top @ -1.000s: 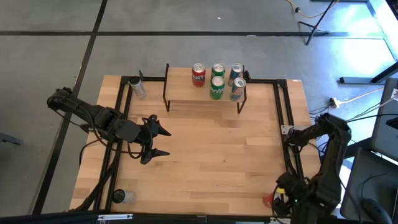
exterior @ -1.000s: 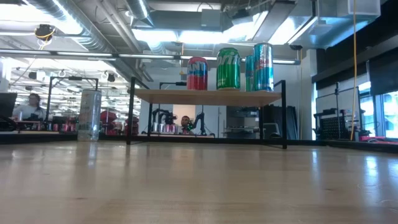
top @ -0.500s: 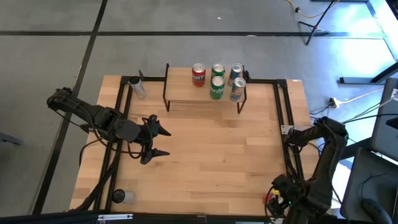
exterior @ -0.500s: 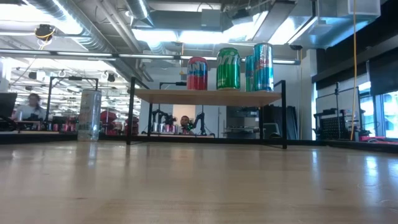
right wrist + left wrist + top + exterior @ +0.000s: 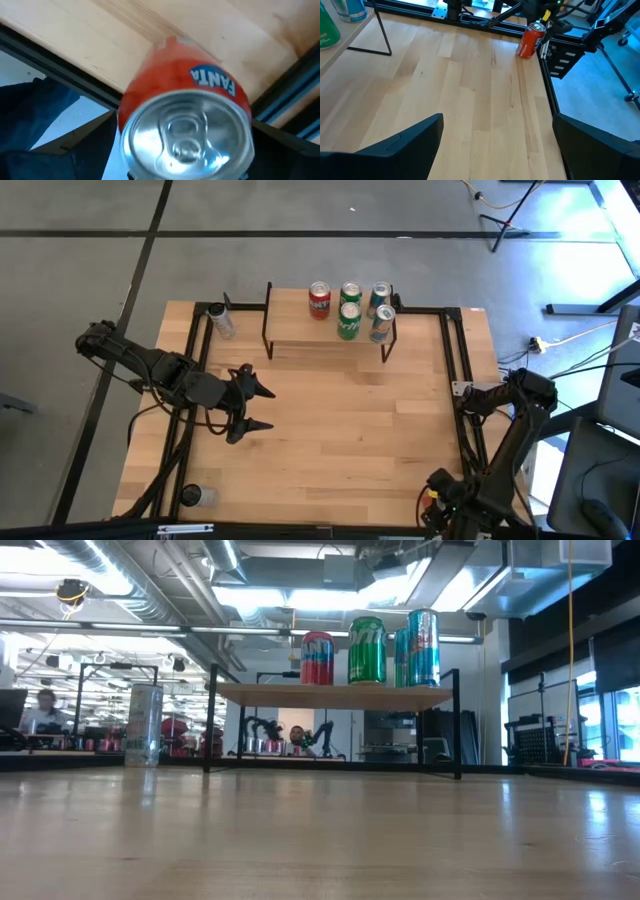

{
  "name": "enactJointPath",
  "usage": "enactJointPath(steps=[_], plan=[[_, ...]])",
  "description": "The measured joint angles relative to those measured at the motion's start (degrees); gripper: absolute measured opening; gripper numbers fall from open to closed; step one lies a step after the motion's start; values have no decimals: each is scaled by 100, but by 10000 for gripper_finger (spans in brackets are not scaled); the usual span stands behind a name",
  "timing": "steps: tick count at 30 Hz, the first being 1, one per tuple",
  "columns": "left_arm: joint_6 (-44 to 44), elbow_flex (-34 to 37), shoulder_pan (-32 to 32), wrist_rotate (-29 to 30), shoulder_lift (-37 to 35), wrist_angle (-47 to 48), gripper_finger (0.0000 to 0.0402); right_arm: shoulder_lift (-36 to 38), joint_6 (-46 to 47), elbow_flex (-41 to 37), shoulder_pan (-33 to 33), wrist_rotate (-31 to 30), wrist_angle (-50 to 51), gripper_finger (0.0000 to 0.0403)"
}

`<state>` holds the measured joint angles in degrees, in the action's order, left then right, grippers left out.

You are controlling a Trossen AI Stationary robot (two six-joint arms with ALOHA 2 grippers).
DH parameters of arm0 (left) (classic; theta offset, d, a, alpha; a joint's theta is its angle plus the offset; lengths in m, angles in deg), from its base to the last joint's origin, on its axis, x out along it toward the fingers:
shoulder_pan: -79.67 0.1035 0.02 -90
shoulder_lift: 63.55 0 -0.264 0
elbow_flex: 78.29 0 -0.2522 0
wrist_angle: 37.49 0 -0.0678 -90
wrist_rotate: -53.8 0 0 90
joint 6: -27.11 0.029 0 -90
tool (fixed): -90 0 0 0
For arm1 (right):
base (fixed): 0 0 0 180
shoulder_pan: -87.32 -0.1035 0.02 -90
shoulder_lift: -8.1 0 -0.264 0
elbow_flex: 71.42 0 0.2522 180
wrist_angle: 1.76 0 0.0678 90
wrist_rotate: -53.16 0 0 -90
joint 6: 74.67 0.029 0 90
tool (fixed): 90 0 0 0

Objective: Place canned beverage on shelf
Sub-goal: Put the red soda can on the shelf aligned with the other red soda can

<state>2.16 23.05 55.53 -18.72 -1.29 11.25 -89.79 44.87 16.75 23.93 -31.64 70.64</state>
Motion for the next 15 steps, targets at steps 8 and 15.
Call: enactJointPath(steps=[8, 15], plan=[[-45, 0, 0, -60, 0, -4, 363, 2, -759, -33, 333, -53, -125, 269], [-561, 0, -27, -203, 0, -4, 363, -4, -2390, 386, 1301, -848, -165, 269]])
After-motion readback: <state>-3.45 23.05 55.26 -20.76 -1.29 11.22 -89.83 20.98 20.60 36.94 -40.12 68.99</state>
